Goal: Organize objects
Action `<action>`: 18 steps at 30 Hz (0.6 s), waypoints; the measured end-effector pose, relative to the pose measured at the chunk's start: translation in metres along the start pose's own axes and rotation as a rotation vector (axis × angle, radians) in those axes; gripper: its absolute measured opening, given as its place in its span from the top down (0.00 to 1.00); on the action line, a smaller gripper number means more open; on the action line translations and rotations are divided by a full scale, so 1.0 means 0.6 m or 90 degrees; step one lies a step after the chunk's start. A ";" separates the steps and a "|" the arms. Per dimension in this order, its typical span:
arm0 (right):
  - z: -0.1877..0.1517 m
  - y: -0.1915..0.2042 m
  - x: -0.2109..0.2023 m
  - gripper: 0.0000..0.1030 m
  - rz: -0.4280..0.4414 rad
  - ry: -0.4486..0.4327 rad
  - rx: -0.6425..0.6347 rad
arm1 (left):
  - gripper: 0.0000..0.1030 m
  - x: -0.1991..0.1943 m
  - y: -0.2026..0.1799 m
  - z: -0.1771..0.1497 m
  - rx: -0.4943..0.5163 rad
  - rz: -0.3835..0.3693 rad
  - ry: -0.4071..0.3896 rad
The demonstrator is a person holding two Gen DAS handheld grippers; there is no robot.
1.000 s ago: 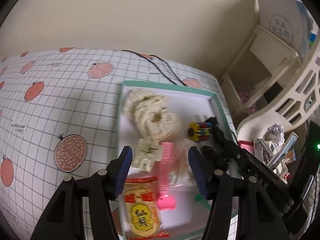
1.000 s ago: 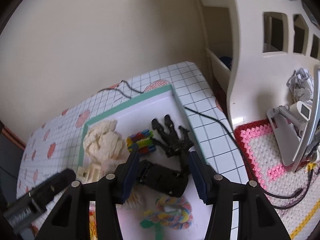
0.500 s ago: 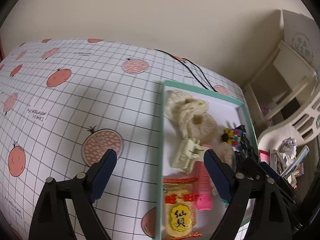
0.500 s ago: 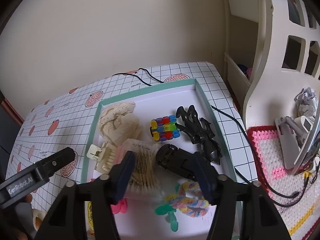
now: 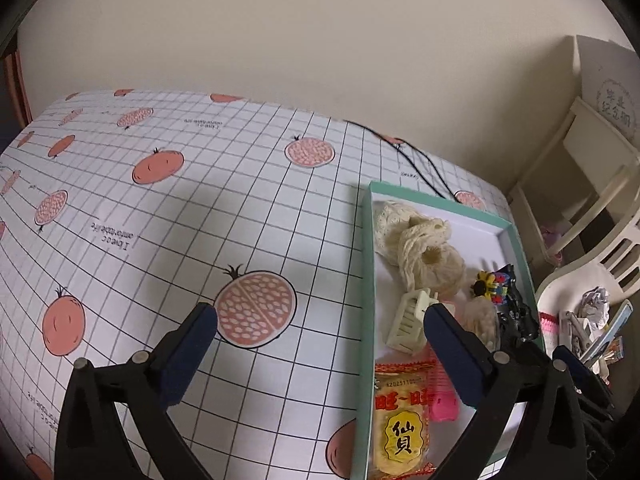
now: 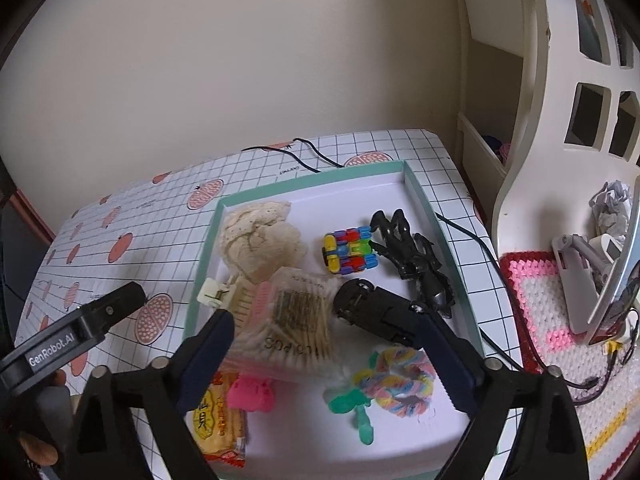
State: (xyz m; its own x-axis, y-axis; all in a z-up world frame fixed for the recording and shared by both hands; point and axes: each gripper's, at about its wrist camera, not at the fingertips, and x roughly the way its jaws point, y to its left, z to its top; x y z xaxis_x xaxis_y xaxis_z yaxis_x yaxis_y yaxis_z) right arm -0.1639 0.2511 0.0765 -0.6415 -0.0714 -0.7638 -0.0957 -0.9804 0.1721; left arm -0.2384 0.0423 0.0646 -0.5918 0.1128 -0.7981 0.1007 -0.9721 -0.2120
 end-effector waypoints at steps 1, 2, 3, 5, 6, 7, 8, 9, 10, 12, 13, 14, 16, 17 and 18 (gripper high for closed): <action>-0.001 0.003 -0.004 0.00 0.001 -0.003 0.000 | 0.00 -0.005 0.000 0.001 0.006 0.003 -0.005; -0.003 0.005 -0.008 0.00 0.002 -0.006 0.000 | 0.00 -0.013 0.001 0.002 0.016 0.010 -0.014; -0.005 0.007 -0.012 0.00 0.004 -0.008 -0.002 | 0.00 -0.019 0.001 0.002 0.026 0.018 -0.021; -0.010 0.013 -0.020 0.00 0.006 -0.011 -0.007 | 0.00 -0.031 0.004 0.002 0.040 0.028 -0.031; -0.014 0.017 -0.024 0.00 0.006 -0.011 -0.011 | 0.00 -0.037 0.007 0.000 0.042 0.032 -0.034; -0.018 0.019 -0.029 0.00 0.005 -0.012 -0.015 | 0.00 -0.042 0.010 -0.002 0.042 0.035 -0.037; -0.022 0.021 -0.034 0.00 0.004 -0.014 -0.017 | 0.00 -0.047 0.014 -0.004 0.042 0.035 -0.038; -0.026 0.021 -0.038 0.00 0.004 -0.014 -0.017 | 0.00 -0.052 0.017 -0.006 0.041 0.034 -0.038; -0.030 0.022 -0.044 0.00 0.004 -0.014 -0.016 | 0.00 -0.059 0.021 -0.008 0.039 0.032 -0.041; -0.038 0.023 -0.056 0.00 0.005 -0.017 -0.014 | 0.00 -0.069 0.025 -0.009 0.034 0.034 -0.046; -0.043 0.023 -0.063 0.00 0.008 -0.018 -0.010 | 0.00 -0.077 0.027 -0.010 0.033 0.039 -0.048; -0.049 0.023 -0.071 0.00 0.011 -0.019 -0.005 | 0.00 -0.082 0.027 -0.012 0.033 0.043 -0.050; -0.061 0.024 -0.082 0.00 0.010 -0.017 -0.001 | 0.00 -0.099 0.028 -0.022 0.033 0.043 -0.059; -0.069 0.026 -0.088 0.00 0.006 -0.015 0.000 | 0.00 -0.106 0.027 -0.028 0.034 0.042 -0.062; -0.076 0.027 -0.092 0.00 0.005 -0.012 0.000 | 0.00 -0.111 0.026 -0.033 0.034 0.041 -0.063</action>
State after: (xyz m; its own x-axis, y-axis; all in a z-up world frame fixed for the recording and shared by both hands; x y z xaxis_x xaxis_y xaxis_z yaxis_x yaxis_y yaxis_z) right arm -0.0952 0.2307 0.0931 -0.6567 -0.0758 -0.7503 -0.0906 -0.9798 0.1783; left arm -0.1819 0.0237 0.1033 -0.6621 0.0320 -0.7488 0.0993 -0.9865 -0.1300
